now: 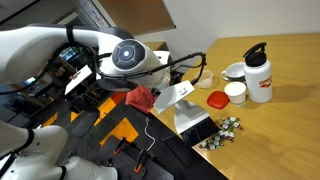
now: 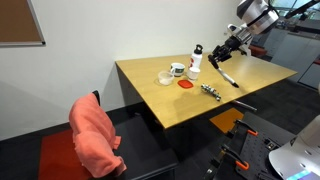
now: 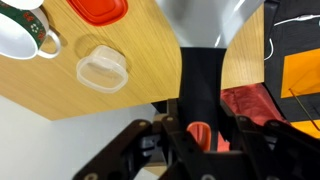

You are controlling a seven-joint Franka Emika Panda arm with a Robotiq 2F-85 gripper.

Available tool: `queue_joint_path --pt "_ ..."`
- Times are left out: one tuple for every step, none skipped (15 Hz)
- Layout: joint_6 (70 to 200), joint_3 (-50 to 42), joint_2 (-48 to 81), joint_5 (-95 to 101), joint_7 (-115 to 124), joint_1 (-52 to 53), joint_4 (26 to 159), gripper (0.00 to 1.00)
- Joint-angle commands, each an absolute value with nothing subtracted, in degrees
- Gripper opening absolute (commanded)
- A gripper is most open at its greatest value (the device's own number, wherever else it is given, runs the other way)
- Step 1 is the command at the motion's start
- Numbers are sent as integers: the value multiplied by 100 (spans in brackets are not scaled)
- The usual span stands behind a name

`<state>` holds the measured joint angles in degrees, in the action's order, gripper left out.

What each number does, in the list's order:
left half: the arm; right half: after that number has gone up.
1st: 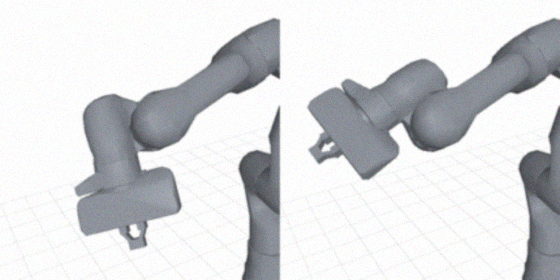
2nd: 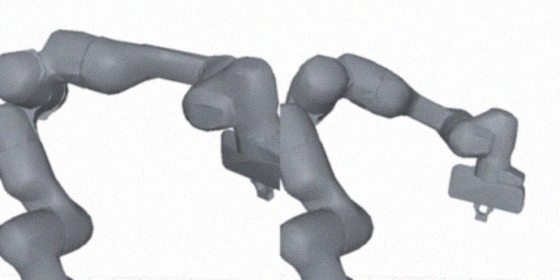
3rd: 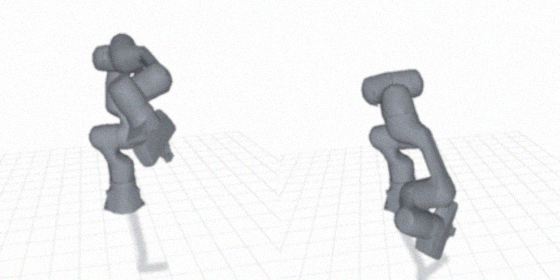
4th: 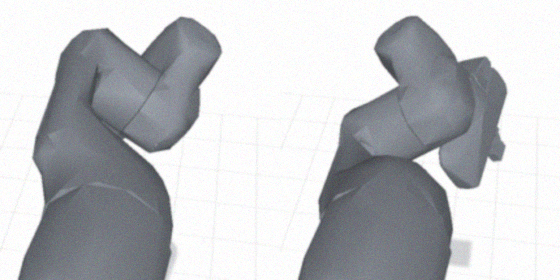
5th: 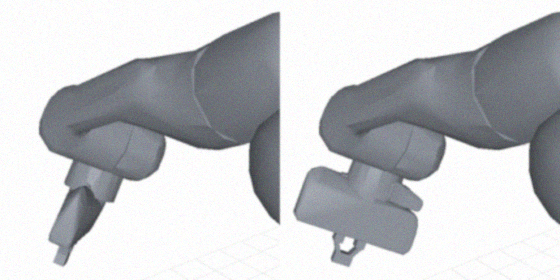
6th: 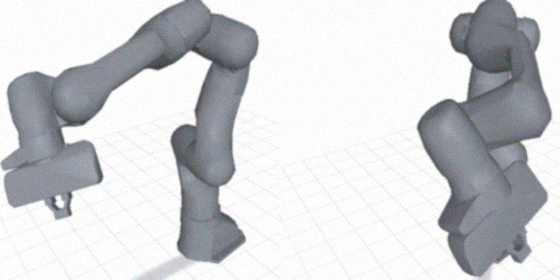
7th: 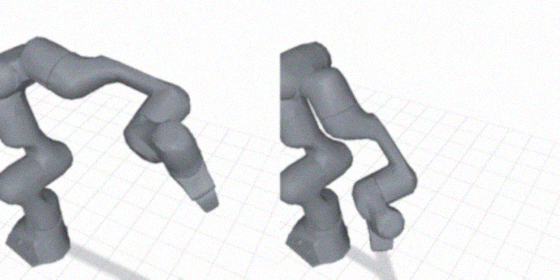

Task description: Use the brush to sweep the candy to the left side of the table

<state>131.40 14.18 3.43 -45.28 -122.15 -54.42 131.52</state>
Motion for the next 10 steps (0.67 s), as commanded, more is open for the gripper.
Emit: queue_joint_path --pt "12894 451 419 -4416 -12263 -4532 13026 16" --pt "12479 120 498 -4252 -12350 -4372 12865 16" --pt "12199 -173 540 -4134 -12412 -4221 12773 16" --pt "11771 -471 572 -4033 -12570 -4141 12649 16" --pt "11354 -732 609 -3897 -12740 -4072 12520 16" --pt "11042 -962 651 -3763 -12893 -4015 12396 16" --pt "10813 -1173 703 -3637 -13075 -3995 12278 16" --pt "10643 -1344 760 -3551 -13259 -3983 12168 16" --pt "10565 -1482 823 -3485 -13435 -3983 12065 16" --pt "10590 -1585 867 -3486 -13573 -3977 12008 16"
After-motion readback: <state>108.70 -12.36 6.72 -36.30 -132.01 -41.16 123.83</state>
